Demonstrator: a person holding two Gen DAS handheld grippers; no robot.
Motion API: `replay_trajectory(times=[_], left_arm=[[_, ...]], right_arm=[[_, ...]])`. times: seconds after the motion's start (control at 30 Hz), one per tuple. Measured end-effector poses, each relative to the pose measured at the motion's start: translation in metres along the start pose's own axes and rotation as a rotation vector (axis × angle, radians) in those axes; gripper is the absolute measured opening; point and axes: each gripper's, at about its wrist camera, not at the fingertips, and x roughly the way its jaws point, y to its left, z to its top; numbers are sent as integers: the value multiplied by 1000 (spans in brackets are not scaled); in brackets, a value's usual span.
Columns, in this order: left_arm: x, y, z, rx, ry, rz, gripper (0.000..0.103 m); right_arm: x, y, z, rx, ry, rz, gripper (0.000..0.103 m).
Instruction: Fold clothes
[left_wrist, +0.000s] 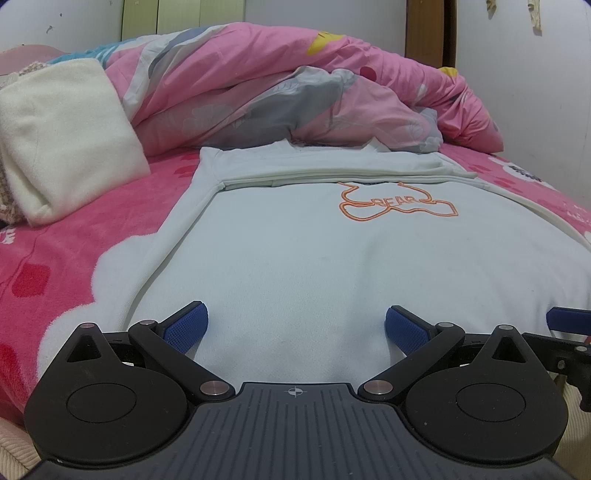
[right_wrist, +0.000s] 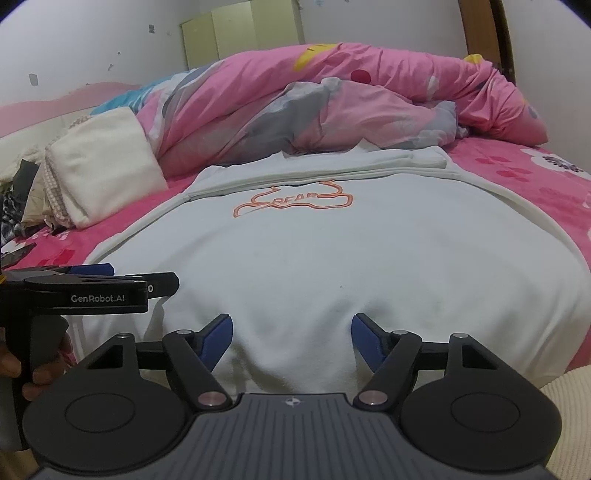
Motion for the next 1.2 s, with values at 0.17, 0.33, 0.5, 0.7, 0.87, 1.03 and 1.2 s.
replay_trajectory(times=[0.17, 0.33, 0.5, 0.7, 0.87, 1.03, 1.2], left_arm=[[0, 0, 0, 1, 0, 0, 103], [0, 0, 0, 2, 0, 0, 103], [0, 1, 0, 2, 1, -1, 103], [0, 1, 0, 2, 3, -1, 103], [0, 1, 0, 1, 5, -2, 103], [0, 1, 0, -1, 4, -2, 103], [1, 1, 0, 0, 3, -3, 103]], right_arm=[[-1, -2, 2, 6, -10, -5, 70], [-2, -2, 3, 5, -21, -5, 67], [-3, -1, 4, 4, -34, -5, 62], [-5, -2, 5, 7, -47, -9, 59], [-6, -3, 5, 9, -55, -11, 57], [-7, -5, 5, 16, -63, -16, 56], [-7, -7, 5, 23, -70, -17, 55]])
